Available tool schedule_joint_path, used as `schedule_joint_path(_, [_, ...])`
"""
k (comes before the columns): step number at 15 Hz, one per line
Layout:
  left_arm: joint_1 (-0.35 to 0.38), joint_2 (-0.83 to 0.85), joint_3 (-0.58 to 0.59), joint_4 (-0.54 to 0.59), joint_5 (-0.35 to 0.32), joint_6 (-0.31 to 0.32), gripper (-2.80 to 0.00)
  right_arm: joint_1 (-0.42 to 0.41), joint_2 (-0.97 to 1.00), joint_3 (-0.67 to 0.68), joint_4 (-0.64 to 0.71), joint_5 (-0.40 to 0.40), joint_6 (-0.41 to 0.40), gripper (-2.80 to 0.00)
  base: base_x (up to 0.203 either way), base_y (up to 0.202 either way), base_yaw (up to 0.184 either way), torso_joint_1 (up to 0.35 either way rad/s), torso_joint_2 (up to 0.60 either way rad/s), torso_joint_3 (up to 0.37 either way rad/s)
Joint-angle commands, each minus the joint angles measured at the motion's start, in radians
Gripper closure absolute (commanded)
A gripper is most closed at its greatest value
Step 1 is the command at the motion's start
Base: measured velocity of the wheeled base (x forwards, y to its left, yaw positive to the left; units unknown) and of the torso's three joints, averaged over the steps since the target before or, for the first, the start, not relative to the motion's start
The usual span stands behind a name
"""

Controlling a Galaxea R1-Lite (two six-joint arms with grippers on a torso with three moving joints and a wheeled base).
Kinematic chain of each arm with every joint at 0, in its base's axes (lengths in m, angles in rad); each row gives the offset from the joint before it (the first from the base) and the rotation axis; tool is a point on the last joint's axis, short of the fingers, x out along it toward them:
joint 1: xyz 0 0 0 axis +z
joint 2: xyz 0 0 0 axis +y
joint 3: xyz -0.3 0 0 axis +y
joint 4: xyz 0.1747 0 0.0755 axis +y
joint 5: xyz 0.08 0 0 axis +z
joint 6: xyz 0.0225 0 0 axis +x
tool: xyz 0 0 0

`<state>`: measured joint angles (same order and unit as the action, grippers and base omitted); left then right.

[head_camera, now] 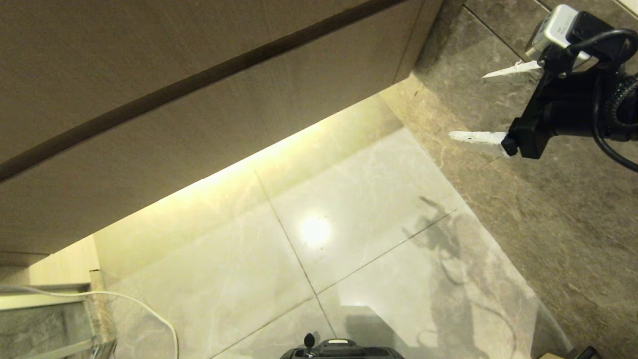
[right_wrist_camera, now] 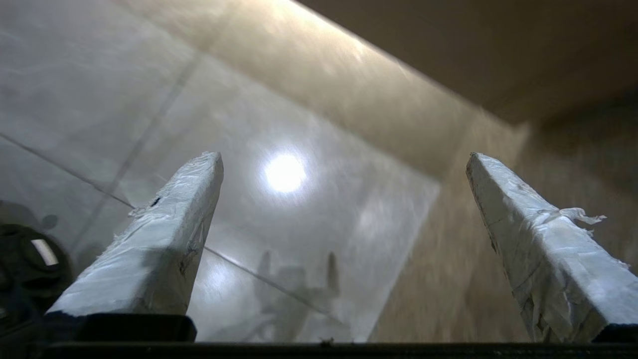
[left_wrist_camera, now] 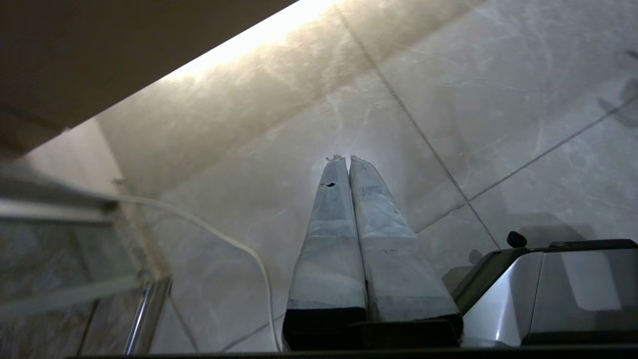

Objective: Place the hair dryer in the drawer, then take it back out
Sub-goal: Pull open the drawer

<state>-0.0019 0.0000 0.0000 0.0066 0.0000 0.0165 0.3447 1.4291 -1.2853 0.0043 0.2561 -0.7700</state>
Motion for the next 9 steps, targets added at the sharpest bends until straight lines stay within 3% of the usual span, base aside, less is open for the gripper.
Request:
schedule_joint_path(1, [0.0,0.0,0.002,0.0,0.0,0.0,0.0,0.0,-0.006,0.001,0.002,0.003,-0.005,-2.8,0.003,-0.014,0.168,0.263,-0.53,-0.259])
schedule_joint_path(5, [0.0,0.0,0.002,0.0,0.0,0.0,0.0,0.001,-0.006,0.001,0.003,0.003,-0.005,-2.8,0.0,-0.009,0.179,0.142,-0.55,-0.133])
schedule_joint_path(9, [0.0,0.0,0.002,0.0,0.0,0.0,0.0,0.0,-0.013,0.029,-0.004,0.006,-0.014,-2.8,-0.001,-0.005,0.094,0.045,-0.08,-0.036])
